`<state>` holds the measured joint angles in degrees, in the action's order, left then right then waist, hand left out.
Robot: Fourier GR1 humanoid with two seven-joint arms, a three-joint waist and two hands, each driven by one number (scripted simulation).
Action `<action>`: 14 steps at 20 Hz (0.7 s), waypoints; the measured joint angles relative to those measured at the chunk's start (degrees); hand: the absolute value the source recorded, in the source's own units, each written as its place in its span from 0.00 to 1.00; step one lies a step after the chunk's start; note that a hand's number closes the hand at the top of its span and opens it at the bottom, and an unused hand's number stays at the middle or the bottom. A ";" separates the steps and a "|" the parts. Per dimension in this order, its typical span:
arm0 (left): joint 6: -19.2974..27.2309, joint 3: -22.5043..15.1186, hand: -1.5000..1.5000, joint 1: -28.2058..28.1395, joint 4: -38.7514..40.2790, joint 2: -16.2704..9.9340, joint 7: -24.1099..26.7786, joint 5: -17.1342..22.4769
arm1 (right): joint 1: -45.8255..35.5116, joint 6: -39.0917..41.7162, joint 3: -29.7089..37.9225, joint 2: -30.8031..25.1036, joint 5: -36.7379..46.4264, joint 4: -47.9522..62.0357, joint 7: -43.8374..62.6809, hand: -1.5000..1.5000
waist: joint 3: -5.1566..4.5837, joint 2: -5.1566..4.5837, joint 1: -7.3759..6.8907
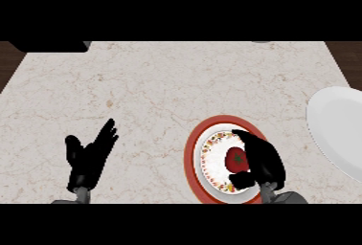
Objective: Pick the tomato from the plate and place it in the plate
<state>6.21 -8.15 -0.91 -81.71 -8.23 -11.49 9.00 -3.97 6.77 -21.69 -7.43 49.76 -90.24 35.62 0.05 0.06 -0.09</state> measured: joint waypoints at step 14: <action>-1.66 1.89 0.50 0.68 0.22 1.10 -0.39 -1.64 | -7.28 -5.21 6.46 2.15 8.90 8.30 1.64 1.00 | -0.09 -0.27 -0.55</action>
<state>4.55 -6.26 -0.23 -81.48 -7.13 -11.88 7.36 -11.25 1.56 -15.23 -5.28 58.66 -81.94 37.26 -0.03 -0.21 -0.65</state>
